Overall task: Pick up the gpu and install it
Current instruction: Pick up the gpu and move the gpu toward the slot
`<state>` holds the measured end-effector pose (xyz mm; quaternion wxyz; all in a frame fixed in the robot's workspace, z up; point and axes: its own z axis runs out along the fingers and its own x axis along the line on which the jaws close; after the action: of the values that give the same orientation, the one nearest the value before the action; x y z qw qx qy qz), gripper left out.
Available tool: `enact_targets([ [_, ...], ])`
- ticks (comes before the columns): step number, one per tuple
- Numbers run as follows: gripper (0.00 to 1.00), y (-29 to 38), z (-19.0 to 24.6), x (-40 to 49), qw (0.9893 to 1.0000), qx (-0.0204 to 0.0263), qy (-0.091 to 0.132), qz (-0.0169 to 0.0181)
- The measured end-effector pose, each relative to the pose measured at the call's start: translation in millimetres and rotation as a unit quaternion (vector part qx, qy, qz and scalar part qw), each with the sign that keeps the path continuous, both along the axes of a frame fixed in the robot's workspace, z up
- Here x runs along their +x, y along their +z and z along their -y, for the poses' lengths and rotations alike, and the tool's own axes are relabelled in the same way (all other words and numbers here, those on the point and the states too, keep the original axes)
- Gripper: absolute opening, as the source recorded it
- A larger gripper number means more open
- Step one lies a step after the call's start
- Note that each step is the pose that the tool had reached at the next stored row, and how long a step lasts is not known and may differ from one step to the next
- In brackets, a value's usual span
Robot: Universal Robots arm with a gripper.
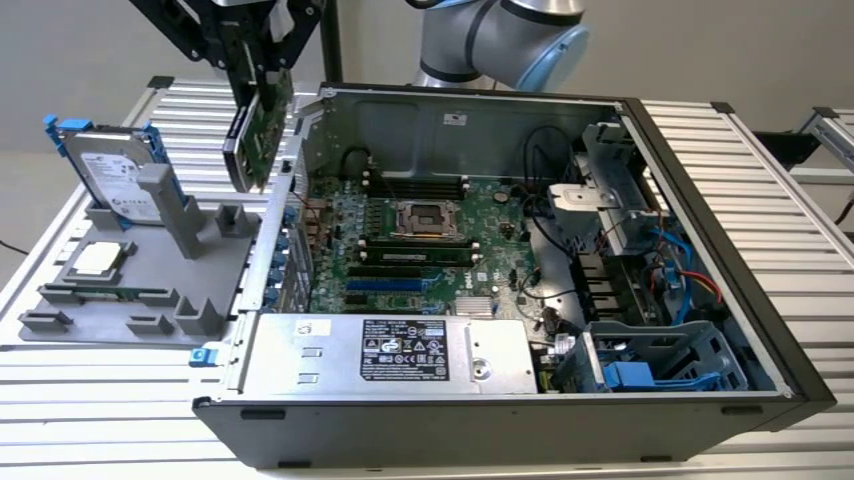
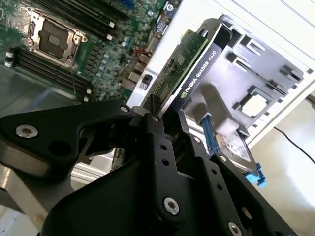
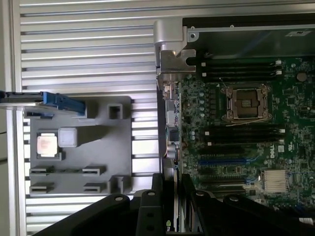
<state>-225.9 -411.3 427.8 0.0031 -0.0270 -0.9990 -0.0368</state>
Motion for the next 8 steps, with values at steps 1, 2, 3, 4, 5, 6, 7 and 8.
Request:
enact_targets([
  [1, 0.0, 0.1, 0.0, 0.8, 1.0, 0.0, 0.0, 0.0],
  [2, 0.0, 0.0, -0.1, 1.6, 1.0, 0.0, 0.0, 0.0],
  [3, 0.0, 0.0, -0.1, 2.4, 1.0, 0.0, 0.0, 0.0],
  [4, 0.0, 0.0, -0.1, 3.2, 1.0, 0.0, 0.0, 0.0],
  [5, 0.0, 0.0, -0.1, 4.0, 1.0, 0.0, 0.0, 0.0],
  [6, 0.0, 0.0, -0.2, 4.7, 1.0, 0.0, 0.0, 0.0],
  [7, 0.0, 0.0, -0.2, 5.5, 1.0, 0.0, 0.0, 0.0],
  [8, 0.0, 0.0, -0.2, 6.3, 1.0, 0.0, 0.0, 0.0],
])
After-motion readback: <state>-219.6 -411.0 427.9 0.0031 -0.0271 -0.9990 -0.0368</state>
